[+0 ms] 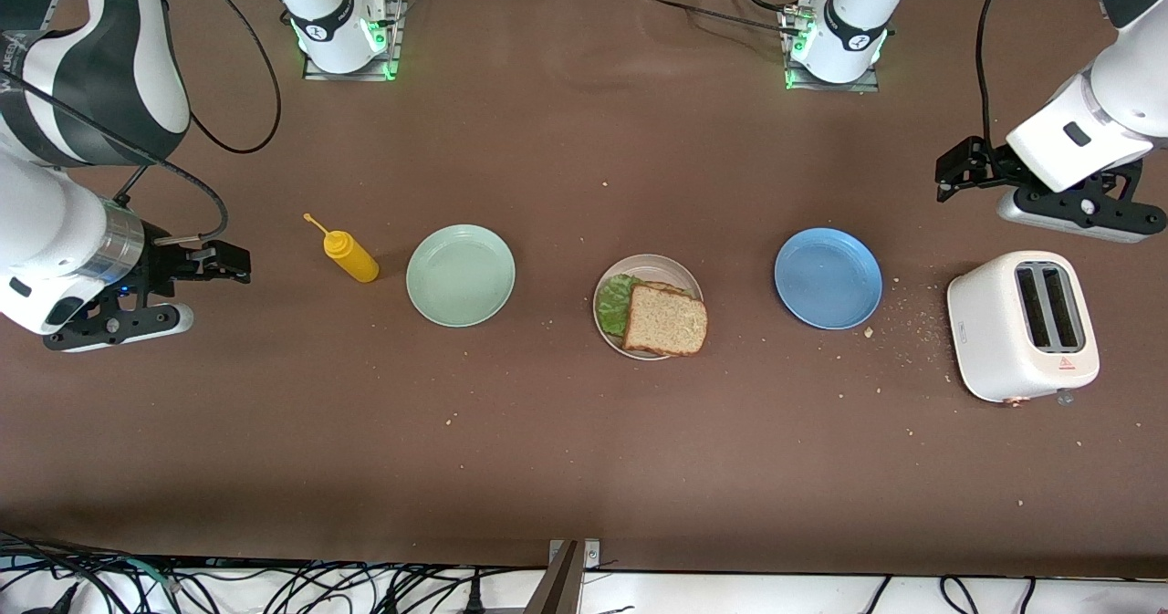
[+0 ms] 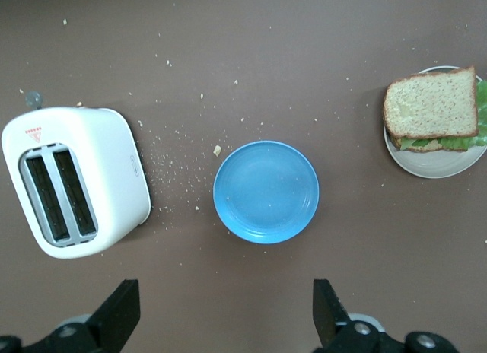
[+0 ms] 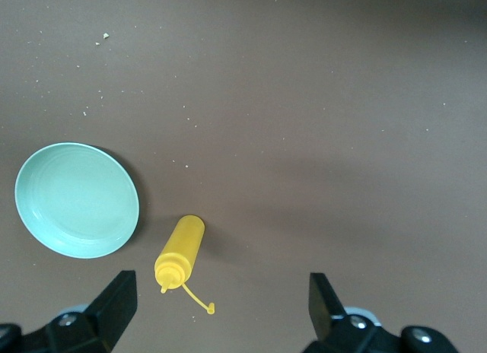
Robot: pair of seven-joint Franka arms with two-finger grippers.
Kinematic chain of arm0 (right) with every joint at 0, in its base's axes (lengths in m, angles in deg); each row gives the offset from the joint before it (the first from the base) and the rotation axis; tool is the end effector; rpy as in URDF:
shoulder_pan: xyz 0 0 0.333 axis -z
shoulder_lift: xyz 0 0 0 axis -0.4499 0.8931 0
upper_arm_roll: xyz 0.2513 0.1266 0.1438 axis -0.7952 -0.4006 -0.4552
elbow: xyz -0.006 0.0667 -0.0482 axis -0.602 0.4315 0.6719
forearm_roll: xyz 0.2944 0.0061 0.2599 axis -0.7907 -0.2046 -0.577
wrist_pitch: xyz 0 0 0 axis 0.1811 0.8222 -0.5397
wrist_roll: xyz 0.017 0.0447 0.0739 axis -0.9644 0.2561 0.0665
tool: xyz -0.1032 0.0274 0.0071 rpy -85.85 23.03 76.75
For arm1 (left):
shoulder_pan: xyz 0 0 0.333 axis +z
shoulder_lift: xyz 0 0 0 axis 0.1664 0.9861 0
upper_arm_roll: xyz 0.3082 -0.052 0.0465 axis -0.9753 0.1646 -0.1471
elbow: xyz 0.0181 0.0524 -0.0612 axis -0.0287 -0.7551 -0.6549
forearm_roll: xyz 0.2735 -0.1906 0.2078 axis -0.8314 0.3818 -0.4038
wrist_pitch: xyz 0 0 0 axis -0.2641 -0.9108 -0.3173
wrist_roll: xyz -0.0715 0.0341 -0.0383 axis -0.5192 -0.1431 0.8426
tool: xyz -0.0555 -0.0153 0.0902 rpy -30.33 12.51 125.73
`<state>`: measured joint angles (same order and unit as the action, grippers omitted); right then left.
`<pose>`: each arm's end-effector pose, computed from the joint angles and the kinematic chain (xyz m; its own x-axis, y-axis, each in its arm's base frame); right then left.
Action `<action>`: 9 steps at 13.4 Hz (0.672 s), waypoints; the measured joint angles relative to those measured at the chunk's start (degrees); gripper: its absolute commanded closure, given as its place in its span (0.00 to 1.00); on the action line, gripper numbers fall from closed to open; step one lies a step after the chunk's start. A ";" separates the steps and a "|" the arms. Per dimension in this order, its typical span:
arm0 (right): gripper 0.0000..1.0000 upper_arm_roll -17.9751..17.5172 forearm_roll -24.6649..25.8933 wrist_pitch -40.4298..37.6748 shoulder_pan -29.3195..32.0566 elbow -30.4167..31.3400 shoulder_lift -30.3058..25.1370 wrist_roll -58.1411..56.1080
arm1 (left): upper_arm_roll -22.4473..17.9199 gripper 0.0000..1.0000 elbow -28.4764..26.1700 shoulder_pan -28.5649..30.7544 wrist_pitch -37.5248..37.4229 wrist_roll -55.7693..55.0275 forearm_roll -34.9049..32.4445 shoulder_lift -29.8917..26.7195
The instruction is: Make sandwich in beige plate with both arms
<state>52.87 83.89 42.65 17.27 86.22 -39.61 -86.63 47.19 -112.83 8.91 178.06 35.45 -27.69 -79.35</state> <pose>0.6642 0.0726 0.5157 0.9726 0.2080 -0.1042 0.2117 -0.9770 0.0259 0.5612 -0.0575 0.5892 0.9769 -0.2023 -0.0688 -0.2047 -0.9784 -0.0295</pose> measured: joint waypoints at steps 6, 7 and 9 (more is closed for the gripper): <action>0.00 0.00 0.00 0.00 0.01 0.00 0.00 0.00 | -0.16 0.00 -6.98 0.01 2.31 -0.79 2.70 -5.26; 0.00 0.00 0.00 0.00 0.01 0.00 0.00 0.00 | -0.23 0.00 -7.20 0.01 2.47 -1.22 3.46 -5.24; 0.00 0.00 0.00 0.01 0.02 0.00 0.00 0.00 | -0.27 0.00 -7.37 0.02 2.66 -3.42 3.64 -5.24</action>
<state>52.87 83.89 42.66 17.29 86.22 -39.61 -86.63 46.92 -120.20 8.93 180.72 32.02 -24.05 -84.59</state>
